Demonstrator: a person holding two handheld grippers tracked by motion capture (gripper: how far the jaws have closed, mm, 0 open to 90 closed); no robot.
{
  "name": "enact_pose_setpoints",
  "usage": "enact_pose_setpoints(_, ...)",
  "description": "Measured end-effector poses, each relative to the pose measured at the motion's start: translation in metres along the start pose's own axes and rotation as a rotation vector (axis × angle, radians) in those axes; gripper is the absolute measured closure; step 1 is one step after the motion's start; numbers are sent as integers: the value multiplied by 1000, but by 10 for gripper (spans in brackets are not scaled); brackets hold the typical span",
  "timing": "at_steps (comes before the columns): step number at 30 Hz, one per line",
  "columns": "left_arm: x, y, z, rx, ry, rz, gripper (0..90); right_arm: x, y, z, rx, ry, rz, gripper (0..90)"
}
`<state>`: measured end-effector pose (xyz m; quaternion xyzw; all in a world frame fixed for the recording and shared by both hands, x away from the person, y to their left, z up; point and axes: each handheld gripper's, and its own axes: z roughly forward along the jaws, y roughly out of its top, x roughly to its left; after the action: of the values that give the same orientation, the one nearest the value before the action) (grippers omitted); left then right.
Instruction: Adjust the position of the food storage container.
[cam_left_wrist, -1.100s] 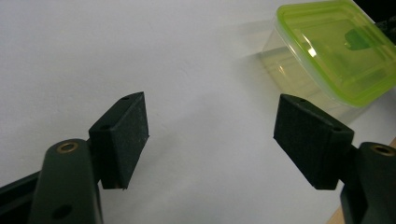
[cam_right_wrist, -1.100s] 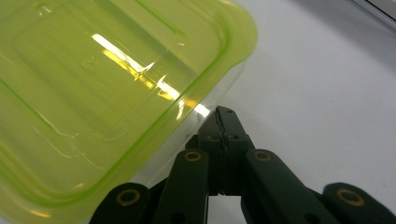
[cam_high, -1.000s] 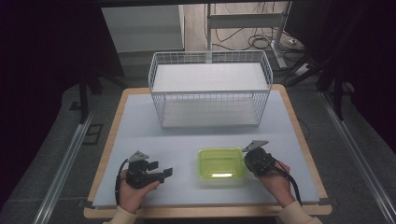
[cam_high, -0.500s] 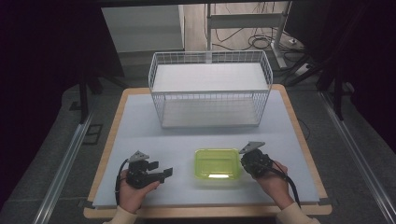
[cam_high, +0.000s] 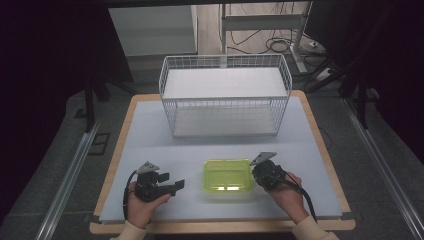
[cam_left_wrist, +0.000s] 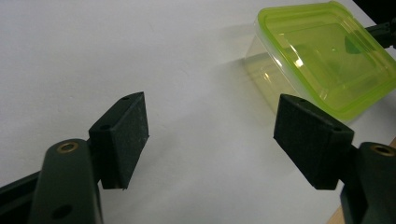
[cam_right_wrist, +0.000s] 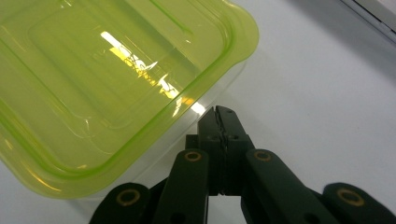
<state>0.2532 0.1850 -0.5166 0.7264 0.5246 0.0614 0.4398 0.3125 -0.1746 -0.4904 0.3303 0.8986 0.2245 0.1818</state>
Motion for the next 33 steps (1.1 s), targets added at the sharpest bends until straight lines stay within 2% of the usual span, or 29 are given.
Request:
enact_pose_setpoints(7,1,0,0,-2,1,-2,258,5,3,2,-1,7,-9,896)
enact_pose_setpoints(14,1,0,-2,-6,0,-9,258,0,1,2,-5,8,3,896)
enact_pose_setpoints(16,1,1,-3,-15,-4,-13,257,-5,-2,-1,-15,4,20,896)
enact_pose_setpoints(20,1,1,-4,-15,-3,-17,257,-19,-13,-10,-60,27,84,895)
enact_pose_setpoints(21,1,1,-4,-15,-3,-17,257,-19,-13,-10,-60,27,84,895)
enact_pose_setpoints(24,0,1,-3,-14,-6,-14,257,-30,-26,-17,-106,70,147,866)
enact_pose_setpoints(25,0,1,-3,-14,-6,-14,257,-30,-26,-17,-106,70,147,866)
enact_pose_setpoints(26,-1,2,-4,-15,-9,-15,257,-36,-32,-20,-132,108,182,853)
enact_pose_setpoints(29,-3,3,-5,-21,-10,-17,256,-43,-39,-23,-158,140,218,761)
enact_pose_setpoints(32,-3,4,-5,-27,-17,-23,252,-49,-44,-26,-211,188,248,525)
enact_pose_setpoints(33,-4,4,-5,-27,-21,-25,252,-49,-44,-26,-211,188,248,525)
